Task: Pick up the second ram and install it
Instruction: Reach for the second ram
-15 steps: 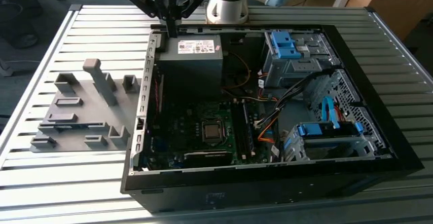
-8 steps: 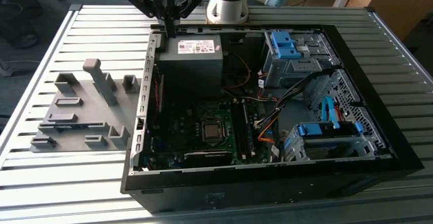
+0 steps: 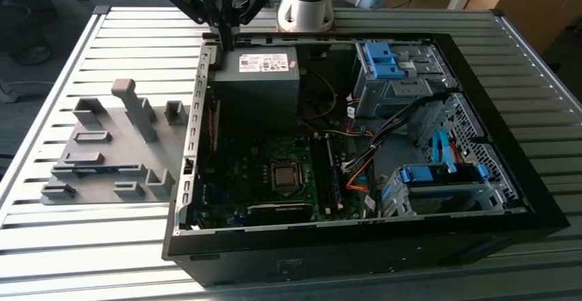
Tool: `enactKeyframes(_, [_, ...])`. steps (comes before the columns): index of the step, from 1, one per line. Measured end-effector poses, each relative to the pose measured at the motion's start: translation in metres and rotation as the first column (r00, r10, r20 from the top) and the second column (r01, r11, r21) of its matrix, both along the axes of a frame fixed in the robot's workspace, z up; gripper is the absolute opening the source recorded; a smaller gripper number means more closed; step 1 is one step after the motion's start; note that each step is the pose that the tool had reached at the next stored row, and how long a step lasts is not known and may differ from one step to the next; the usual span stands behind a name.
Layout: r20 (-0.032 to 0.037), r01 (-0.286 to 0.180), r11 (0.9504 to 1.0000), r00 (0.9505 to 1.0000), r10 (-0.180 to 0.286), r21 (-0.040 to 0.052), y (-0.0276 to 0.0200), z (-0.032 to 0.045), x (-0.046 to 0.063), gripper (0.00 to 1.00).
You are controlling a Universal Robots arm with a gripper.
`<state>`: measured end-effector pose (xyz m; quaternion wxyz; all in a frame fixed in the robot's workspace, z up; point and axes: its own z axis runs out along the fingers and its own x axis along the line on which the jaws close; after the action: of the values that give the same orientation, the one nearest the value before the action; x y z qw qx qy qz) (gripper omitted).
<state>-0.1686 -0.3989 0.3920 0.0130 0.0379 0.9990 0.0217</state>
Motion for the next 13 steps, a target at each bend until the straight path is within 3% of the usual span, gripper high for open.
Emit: enactKeyframes(13, [-0.0001,0.000,1.0000,1.0000,0.000,-0.0001,0.0000,-0.0002,-0.0095,0.11])
